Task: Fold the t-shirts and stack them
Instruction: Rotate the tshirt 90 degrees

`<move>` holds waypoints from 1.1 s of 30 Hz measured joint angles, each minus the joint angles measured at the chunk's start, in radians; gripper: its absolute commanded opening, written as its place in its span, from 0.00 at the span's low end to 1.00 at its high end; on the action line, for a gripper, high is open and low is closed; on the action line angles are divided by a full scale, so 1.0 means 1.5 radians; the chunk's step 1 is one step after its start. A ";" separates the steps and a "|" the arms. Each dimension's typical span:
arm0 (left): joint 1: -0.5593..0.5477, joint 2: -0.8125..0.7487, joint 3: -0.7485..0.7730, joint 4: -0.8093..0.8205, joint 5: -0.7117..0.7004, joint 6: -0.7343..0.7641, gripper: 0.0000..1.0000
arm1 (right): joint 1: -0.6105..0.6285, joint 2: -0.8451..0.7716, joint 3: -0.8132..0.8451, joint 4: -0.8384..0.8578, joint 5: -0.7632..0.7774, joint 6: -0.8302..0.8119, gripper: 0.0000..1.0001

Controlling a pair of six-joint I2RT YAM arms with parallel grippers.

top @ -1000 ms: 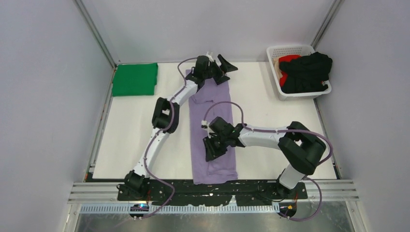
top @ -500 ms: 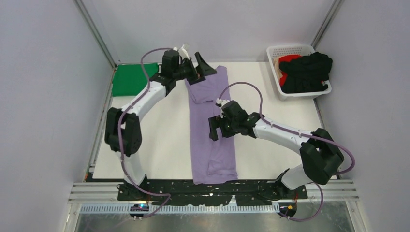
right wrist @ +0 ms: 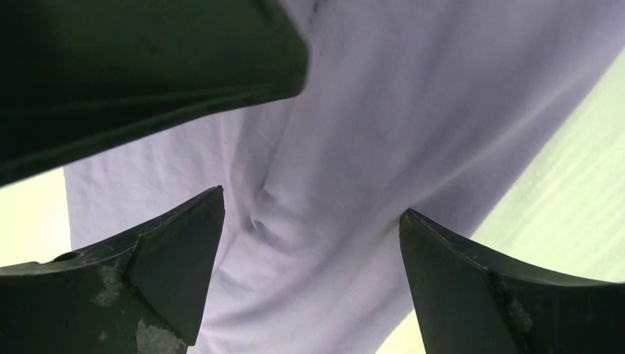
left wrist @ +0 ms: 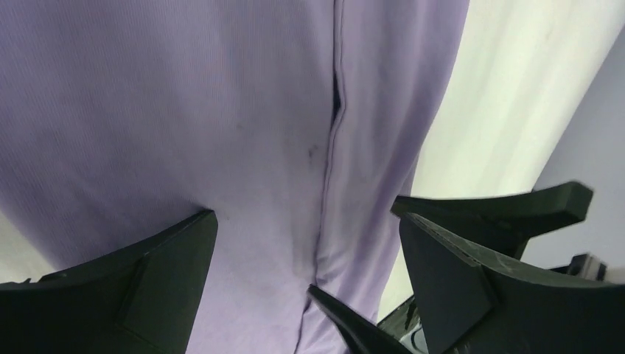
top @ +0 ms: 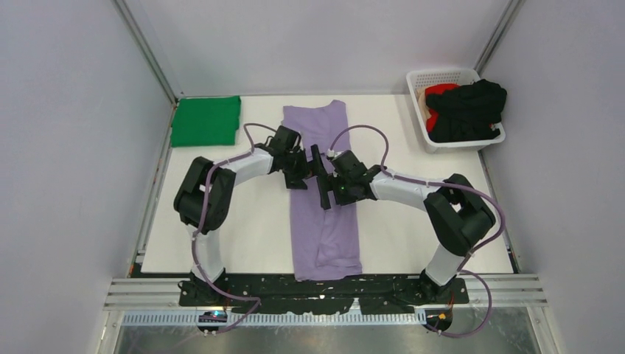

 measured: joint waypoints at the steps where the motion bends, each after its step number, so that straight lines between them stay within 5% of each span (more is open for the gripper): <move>1: 0.002 0.019 0.026 -0.022 -0.002 -0.001 1.00 | -0.002 0.008 0.007 0.005 -0.001 0.000 0.95; 21: 0.067 0.403 0.691 -0.291 -0.032 0.003 1.00 | -0.112 0.096 0.115 0.088 -0.099 -0.049 0.96; 24: 0.075 0.384 0.664 -0.293 -0.037 0.022 1.00 | -0.112 -0.034 -0.003 0.152 -0.131 -0.064 0.95; 30: 0.039 0.181 0.389 -0.271 -0.050 0.069 1.00 | -0.112 -0.361 -0.180 0.207 -0.232 -0.069 0.99; 33: -0.011 0.054 0.274 -0.248 -0.051 0.093 0.99 | -0.101 -0.432 -0.228 0.169 -0.260 -0.070 0.91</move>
